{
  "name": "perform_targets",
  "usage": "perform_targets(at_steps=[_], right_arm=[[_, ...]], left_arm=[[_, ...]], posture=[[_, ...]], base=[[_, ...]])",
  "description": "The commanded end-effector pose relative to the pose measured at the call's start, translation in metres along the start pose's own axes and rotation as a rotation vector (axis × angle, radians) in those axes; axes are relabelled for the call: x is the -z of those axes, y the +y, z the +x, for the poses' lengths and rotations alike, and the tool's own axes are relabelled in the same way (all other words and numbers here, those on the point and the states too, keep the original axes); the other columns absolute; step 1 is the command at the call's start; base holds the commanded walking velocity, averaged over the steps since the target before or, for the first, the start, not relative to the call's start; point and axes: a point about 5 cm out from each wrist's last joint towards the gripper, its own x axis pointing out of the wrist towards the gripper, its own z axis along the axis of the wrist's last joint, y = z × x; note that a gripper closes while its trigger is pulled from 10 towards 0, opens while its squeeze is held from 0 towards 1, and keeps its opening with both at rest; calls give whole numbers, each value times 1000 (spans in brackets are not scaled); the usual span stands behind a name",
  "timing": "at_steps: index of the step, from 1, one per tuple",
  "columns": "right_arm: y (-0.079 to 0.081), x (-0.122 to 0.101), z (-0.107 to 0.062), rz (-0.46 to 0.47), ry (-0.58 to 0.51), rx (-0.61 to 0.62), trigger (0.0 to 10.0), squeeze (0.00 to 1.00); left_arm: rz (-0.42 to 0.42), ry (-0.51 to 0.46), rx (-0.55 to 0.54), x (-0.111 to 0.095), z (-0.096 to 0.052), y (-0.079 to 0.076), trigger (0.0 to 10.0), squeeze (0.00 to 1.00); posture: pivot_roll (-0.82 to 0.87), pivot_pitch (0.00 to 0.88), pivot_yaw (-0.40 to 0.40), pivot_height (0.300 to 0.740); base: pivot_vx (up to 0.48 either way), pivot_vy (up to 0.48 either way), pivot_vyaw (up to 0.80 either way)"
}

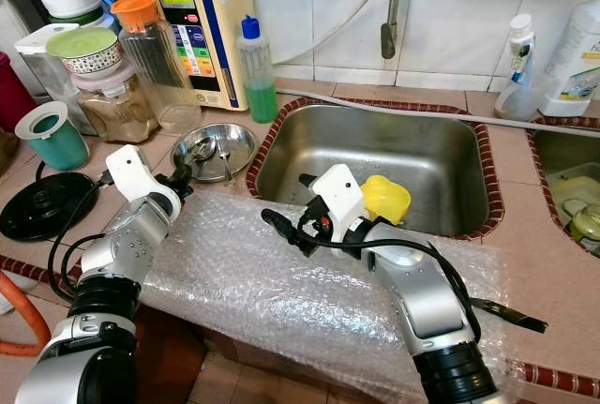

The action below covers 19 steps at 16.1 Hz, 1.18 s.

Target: Kitchen organization

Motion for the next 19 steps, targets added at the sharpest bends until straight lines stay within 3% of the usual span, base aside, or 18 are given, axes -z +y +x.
perform_targets(at_steps=[1,11,14,19], right_arm=[[5,-6,1,-3,-24,-35,10000,0],[3,-6,2,-7,-23,-30,10000,0],[2,-5,2,-10,-22,-22,10000,0],[-2,-5,4,-21,-20,6,10000,0]], left_arm=[[7,-17,-2,-8,1,0,0,0],[6,-58,-3,-15,-1,-2,0,0],[92,-122,-31,-26,-3,1,0,0],[131,-185,31,-38,-5,-6,0,0]], posture=[[23,0,140,740],[27,0,139,740],[29,0,140,740],[30,0,140,740]], base=[[0,0,0],[0,0,0],[0,0,0],[0,0,0]])
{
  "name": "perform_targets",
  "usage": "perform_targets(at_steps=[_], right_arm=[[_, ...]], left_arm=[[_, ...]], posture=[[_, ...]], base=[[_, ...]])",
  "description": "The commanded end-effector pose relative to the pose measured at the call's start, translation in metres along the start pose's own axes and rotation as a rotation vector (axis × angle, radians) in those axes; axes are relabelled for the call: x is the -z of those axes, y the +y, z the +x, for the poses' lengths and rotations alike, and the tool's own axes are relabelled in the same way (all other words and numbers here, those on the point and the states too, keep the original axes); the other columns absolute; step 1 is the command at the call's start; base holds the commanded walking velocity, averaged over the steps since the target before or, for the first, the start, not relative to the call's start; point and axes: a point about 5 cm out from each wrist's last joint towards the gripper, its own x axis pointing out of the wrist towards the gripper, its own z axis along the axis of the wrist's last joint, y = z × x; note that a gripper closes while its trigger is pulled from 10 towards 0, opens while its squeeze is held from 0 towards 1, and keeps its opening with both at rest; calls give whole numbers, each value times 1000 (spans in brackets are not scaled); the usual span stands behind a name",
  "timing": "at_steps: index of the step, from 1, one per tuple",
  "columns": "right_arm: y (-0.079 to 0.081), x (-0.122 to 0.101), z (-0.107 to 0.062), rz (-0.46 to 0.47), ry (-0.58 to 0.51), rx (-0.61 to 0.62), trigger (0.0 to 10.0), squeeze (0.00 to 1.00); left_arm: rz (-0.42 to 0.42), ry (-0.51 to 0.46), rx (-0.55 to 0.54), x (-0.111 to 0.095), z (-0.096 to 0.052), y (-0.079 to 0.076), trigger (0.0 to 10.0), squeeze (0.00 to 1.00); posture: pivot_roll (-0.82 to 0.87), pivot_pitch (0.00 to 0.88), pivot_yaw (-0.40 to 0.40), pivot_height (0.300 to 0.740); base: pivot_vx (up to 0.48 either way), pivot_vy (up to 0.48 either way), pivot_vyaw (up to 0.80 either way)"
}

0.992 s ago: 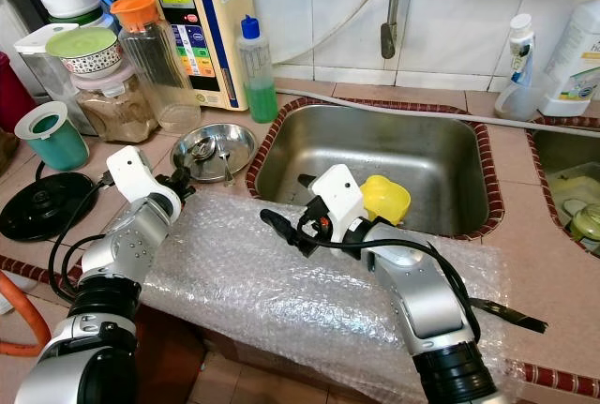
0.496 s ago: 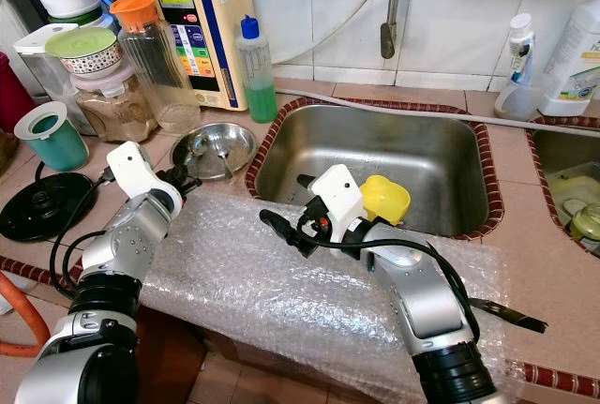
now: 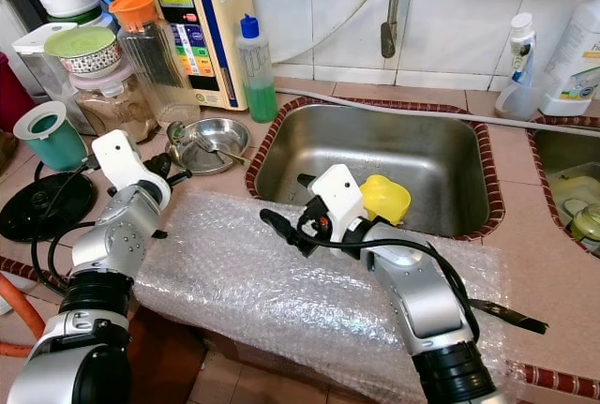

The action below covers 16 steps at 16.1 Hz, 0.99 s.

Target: Kitchen organization

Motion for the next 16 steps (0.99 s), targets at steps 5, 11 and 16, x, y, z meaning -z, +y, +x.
perform_targets(at_steps=[5,11,16], right_arm=[[-17,-8,2,-24,-34,120,10000,0],[-54,-11,-2,74,-83,424,10000,0],[-60,-23,-6,-45,-127,466,10000,0]], left_arm=[[137,-188,125,-32,-6,-8,0,0],[69,-208,454,-34,-18,-51,0,0],[220,-124,704,-16,-30,-82,0,0]], posture=[[28,0,136,740],[29,0,133,740],[19,0,137,740]], base=[[0,0,0],[0,0,0],[0,0,0]])
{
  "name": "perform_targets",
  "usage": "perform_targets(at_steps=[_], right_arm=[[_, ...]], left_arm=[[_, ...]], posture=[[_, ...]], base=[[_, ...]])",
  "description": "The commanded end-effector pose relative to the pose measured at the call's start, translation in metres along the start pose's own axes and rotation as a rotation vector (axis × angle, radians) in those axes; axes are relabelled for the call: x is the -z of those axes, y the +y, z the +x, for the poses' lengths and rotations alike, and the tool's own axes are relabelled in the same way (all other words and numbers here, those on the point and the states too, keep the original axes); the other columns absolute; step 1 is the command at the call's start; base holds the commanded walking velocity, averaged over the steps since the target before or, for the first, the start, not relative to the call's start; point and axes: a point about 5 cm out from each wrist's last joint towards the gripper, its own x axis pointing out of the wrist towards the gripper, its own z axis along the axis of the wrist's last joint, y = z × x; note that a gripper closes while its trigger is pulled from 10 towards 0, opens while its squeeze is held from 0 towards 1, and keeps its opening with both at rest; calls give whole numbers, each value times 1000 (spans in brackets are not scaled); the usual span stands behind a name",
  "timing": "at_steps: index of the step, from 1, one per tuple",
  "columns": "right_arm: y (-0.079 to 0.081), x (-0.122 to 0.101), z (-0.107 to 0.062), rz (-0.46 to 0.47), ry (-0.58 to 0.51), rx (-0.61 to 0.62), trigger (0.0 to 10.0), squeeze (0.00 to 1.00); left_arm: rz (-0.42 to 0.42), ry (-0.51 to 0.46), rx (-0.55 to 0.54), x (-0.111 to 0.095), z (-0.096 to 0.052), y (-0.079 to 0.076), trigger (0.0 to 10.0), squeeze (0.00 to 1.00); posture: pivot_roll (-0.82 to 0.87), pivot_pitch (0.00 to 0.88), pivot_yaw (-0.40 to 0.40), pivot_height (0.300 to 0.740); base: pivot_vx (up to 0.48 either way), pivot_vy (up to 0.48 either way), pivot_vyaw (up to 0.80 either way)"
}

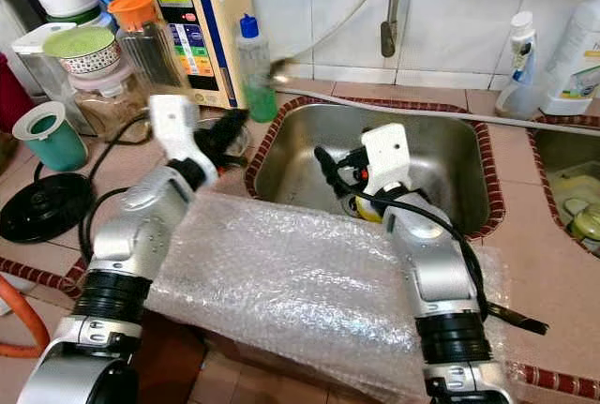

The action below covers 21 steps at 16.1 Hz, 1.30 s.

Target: Kitchen organization

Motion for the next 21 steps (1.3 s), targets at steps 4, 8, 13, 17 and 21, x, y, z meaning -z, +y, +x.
perform_targets(at_steps=[4,8,13,17,21], right_arm=[[-5,-18,5,7,-67,3,10000,0],[8,-18,13,434,-102,-1,10000,0],[27,-18,21,709,-102,-72,10000,0],[29,-20,28,848,-116,-70,7098,0],[14,-21,30,947,-144,-1,0,0]], left_arm=[[8,35,90,4,2,-15,0,0],[-39,35,142,10,2,-32,0,0],[-150,60,192,18,2,-44,0,0],[-193,74,238,20,3,-53,0,0],[-203,82,245,21,0,-53,0,0]], posture=[[11,0,138,740],[11,0,135,740],[16,0,130,740],[14,0,130,740],[12,0,130,740]], base=[[0,0,0],[0,0,0],[0,0,0],[0,0,0],[0,0,0]])
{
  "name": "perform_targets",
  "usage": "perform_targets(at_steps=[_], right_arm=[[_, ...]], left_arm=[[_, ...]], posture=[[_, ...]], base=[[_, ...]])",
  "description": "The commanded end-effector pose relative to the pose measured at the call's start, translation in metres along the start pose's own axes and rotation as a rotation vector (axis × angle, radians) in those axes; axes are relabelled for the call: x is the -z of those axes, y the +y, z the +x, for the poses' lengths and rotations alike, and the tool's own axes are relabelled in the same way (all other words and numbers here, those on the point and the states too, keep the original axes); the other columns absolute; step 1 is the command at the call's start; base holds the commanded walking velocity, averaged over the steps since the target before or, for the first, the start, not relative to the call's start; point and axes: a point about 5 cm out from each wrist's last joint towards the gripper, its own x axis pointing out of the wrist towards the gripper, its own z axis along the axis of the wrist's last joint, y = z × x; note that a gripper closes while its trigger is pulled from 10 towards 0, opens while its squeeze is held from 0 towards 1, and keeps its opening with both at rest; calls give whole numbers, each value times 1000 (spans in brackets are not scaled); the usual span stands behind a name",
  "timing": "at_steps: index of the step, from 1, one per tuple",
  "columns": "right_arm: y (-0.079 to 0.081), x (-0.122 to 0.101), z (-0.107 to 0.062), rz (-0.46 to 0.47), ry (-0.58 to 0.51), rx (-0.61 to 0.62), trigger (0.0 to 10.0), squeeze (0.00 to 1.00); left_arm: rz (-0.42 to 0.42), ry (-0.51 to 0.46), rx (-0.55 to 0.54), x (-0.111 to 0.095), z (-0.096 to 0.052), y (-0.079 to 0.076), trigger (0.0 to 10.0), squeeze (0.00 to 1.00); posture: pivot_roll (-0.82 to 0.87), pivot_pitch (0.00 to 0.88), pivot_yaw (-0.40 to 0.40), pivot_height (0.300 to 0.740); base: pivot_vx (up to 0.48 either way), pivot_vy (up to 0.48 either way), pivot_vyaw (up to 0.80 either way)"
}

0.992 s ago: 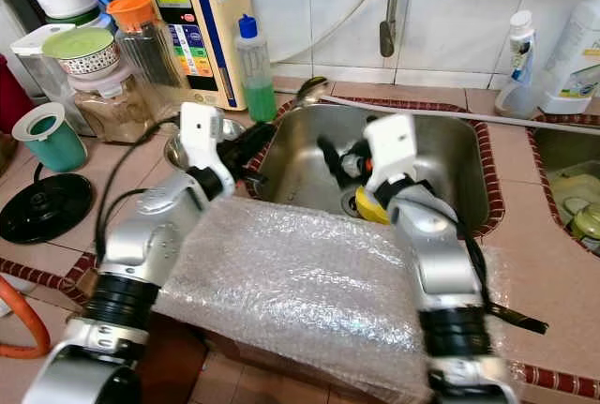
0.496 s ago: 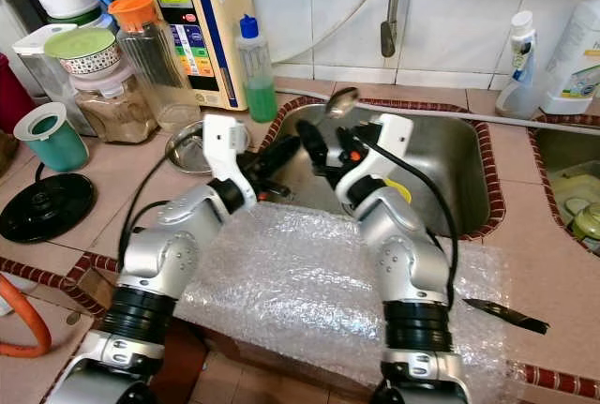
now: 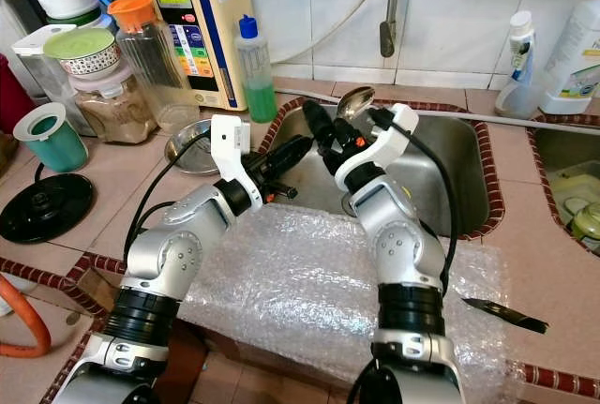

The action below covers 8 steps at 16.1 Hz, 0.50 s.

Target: Kitchen organization

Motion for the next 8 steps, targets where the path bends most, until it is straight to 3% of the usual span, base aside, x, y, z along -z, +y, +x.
perform_targets(at_steps=[1,8], right_arm=[[-2,-6,2,16,-21,23,0,0],[-7,3,6,80,28,62,0,0]], left_arm=[[-4,1,9,0,-3,0,0,0],[-9,-2,34,-1,-2,-5,0,0]], posture=[[11,0,131,740],[10,0,129,740]], base=[[0,0,0],[0,0,0]])
